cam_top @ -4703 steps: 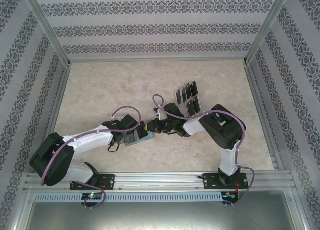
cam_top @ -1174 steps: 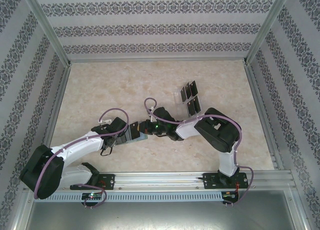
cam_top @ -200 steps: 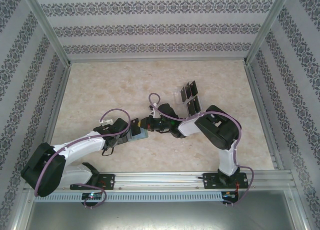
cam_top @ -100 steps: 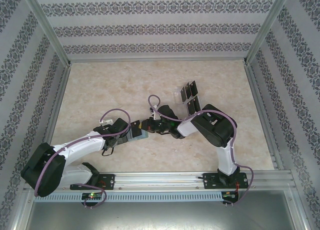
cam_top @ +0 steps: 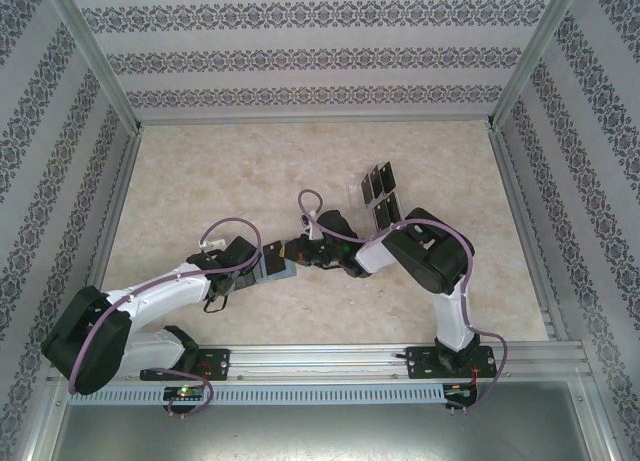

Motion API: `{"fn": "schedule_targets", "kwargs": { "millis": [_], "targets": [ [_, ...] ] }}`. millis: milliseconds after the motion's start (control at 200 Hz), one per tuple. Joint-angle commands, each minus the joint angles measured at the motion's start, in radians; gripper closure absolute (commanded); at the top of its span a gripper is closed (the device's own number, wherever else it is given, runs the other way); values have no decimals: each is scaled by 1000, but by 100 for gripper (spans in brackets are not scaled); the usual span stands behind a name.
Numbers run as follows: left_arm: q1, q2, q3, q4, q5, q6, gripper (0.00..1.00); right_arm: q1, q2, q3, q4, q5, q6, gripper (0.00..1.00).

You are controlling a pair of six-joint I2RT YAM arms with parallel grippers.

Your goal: Put the credit cards into the card holder

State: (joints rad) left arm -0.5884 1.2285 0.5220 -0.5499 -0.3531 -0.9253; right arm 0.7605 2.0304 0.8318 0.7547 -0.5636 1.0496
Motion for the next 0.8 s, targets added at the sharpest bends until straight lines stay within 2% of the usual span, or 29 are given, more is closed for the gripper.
{"fn": "schedule_targets", "kwargs": {
  "millis": [0, 315, 600, 794],
  "targets": [
    [-10, 2, -19, -54, -25, -9, 0, 20, 32, 24, 6, -13, 1, 100],
    [-10, 5, -20, -53, -23, -9, 0, 31, 55, 42, 21, -27, 28, 100],
    [-10, 0, -20, -65, -29, -15, 0, 25, 85, 26, 162, -51, 145, 100],
    [-11, -43, -22, -109, -62, -50, 0, 20, 75, 9, 178, -46, 158, 100]
  ]
}}
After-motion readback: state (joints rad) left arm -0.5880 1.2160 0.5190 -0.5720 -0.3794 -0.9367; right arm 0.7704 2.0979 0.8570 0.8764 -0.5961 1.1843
